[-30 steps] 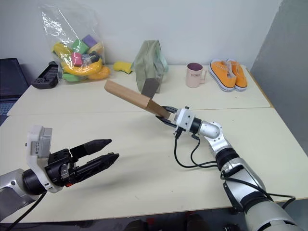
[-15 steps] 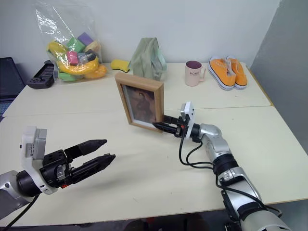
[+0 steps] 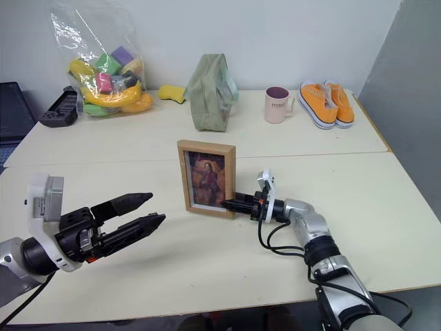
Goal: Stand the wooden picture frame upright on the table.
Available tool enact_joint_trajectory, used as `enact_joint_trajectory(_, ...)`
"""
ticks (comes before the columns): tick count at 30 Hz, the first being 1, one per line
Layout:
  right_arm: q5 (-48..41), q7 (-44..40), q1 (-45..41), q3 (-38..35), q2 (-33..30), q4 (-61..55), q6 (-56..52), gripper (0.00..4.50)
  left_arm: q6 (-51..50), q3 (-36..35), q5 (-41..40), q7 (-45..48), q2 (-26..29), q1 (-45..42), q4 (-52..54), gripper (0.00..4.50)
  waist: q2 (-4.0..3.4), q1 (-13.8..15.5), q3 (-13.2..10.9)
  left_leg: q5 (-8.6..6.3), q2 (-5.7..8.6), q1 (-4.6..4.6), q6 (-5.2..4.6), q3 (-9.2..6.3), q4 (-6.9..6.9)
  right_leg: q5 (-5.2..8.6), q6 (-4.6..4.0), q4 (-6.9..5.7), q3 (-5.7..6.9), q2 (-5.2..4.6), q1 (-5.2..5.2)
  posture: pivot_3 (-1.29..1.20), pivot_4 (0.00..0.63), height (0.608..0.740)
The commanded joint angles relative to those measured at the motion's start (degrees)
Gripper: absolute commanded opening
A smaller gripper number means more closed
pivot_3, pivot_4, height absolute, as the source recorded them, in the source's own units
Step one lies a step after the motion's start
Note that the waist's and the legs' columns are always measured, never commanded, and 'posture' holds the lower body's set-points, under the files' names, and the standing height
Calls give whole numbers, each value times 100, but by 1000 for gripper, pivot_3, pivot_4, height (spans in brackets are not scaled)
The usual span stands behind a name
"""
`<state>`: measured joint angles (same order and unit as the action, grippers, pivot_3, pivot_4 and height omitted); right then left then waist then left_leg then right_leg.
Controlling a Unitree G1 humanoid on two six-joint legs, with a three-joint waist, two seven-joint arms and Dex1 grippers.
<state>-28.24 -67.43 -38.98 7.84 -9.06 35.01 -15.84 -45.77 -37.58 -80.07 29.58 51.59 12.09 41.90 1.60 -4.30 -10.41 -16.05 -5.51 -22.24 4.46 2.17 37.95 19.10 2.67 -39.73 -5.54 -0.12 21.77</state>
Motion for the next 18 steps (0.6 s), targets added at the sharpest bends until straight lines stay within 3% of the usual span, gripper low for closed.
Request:
enact_joint_trajectory(1,-17,-201,-34,-178,28,-167,36,1289,33,-103,-157,13,105,9,15,4166,0,-1,0,0,0,-1,0,0,0,0,0,1,0,0,1,0,150,740)
enact_joint_trajectory(6,80,-396,-6,-148,-10,-220,168,1289,-68,-313,26,310,185,433,76,4166,0,-4,0,5,-1,-36,9,0,2,0,0,-2,0,1,35,0,150,740)
enact_joint_trajectory(14,82,-554,38,-143,-47,-362,-39,1289,122,-781,1197,981,225,1125,27,4166,0,-32,0,13,-1,-55,23,-1,2,0,0,1,4,3,50,0,150,740)
enact_joint_trajectory(18,124,-538,36,-170,-47,-301,8,1289,172,-1124,1388,1146,167,1213,-154,4166,-1,-32,0,10,-1,-54,18,-2,1,0,0,0,5,5,51,0,150,740)
